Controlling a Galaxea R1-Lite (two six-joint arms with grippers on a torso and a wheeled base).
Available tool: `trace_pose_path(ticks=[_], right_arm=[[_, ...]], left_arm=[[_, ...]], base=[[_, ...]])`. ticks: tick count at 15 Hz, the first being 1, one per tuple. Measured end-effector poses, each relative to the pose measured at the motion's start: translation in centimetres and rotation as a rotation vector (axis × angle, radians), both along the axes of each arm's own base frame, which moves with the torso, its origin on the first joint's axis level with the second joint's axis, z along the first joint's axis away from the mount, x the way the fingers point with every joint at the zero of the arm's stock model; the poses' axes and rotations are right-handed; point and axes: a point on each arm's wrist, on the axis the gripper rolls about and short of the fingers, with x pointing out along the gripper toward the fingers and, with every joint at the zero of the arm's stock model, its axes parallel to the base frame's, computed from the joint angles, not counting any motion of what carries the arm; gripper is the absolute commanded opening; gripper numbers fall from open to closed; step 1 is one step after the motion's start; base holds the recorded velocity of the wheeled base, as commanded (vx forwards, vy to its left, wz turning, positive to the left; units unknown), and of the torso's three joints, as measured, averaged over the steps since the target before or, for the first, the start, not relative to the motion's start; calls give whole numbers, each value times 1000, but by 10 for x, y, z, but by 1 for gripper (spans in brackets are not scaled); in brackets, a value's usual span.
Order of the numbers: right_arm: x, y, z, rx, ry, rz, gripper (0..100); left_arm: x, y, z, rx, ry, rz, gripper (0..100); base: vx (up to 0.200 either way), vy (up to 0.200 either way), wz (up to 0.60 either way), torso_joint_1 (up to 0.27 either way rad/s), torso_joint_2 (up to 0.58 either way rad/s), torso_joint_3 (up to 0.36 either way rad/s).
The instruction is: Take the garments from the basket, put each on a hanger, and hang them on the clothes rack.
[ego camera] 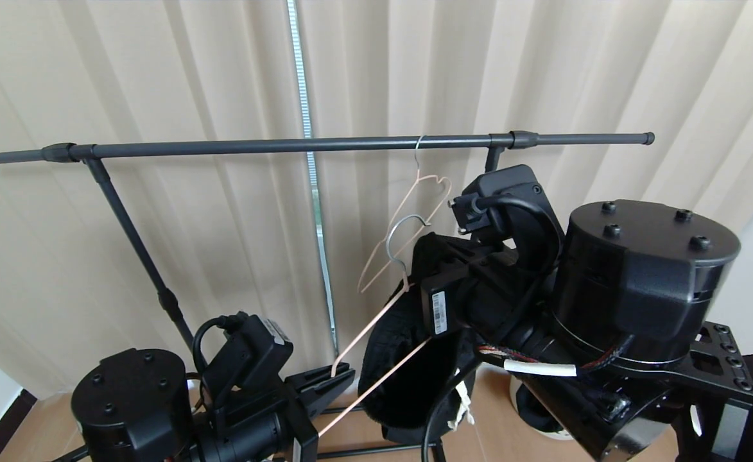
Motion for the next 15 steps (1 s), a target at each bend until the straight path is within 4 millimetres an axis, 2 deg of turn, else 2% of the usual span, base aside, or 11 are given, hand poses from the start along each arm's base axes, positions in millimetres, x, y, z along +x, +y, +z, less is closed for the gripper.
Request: trace_pose_path(ticks=[2, 3, 10, 15], right_arm=[[1, -2, 2, 6, -4, -5, 0], [3, -4, 3, 8, -6, -15, 100], [13, -18, 10, 23, -22, -68, 100], [18, -15, 10, 36, -26, -75, 100]], left_arm=[[0, 0, 3, -26, -27, 0, 0], [-1, 1, 4, -34, -36, 1, 0], [-3, 2, 4, -36, -47, -3, 0], [-6, 2, 4, -36, -47, -14, 0]], base=[[0, 0, 0, 0, 0, 0], [0, 0, 0, 0, 0, 0], [0, 0, 0, 0, 0, 0], [0, 0, 0, 0, 0, 0]])
